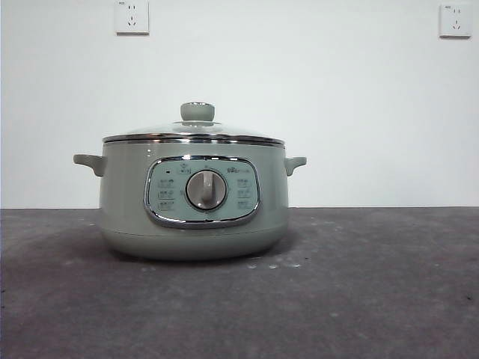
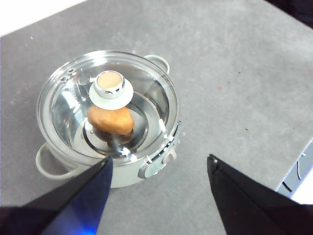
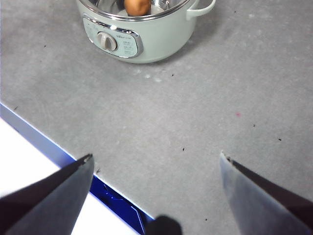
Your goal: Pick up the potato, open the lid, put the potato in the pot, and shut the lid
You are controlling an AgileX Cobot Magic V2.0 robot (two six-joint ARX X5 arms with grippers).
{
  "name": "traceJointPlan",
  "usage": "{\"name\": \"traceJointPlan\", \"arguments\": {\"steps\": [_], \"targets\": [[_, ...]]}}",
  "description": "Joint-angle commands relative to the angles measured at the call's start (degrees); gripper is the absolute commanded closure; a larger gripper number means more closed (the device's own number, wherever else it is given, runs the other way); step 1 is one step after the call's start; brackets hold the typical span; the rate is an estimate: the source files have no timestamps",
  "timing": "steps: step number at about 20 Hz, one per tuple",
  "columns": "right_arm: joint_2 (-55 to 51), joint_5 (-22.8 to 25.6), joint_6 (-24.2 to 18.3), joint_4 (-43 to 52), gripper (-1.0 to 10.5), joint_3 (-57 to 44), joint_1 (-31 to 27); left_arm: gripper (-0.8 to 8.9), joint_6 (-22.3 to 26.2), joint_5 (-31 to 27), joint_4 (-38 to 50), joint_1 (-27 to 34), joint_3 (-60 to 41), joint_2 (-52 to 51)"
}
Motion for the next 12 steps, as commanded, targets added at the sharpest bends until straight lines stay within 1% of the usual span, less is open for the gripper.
{"name": "traceJointPlan", "arguments": {"steps": [1,4,6,7,8,9,10,11,12], "targets": [[0.04,0.22,0.39,0.39,5.1,-0.55,0.02,4.85,-0.74,0.13,-1.38,0.11,0.17,-0.72],[0.09,0.22,0.42,0.35,5.1,-0.55,0.02,4.86,-0.76,0.13,-4.20,0.11,0.17,-0.66],[0.09,0.22,0.42,0.31,5.2,-0.55,0.02,5.04,-0.79,0.13,-4.74,0.11,0.17,-0.46],[0.13,0.22,0.42,0.26,5.7,-0.55,0.02,5.04,-0.96,0.15,-4.70,0.11,0.17,-0.48],[0.33,0.22,0.42,0.04,6.8,-0.55,0.02,5.13,-1.20,0.15,-4.72,0.11,0.17,-0.48],[0.37,0.22,0.42,-0.26,7.9,-0.55,0.02,5.81,-1.20,0.17,-4.90,0.11,0.17,-0.48],[0.46,0.22,0.42,-0.39,8.9,-0.55,0.02,6.93,-1.18,0.17,-5.16,0.11,0.17,-0.48],[0.57,0.22,0.42,-0.55,9.4,-0.55,0.02,7.94,-1.18,0.15,-5.38,0.11,0.17,-0.48],[0.72,0.22,0.42,-0.90,9.6,-0.55,0.02,8.22,-1.18,0.17,-5.51,0.11,0.17,-0.48]]}}
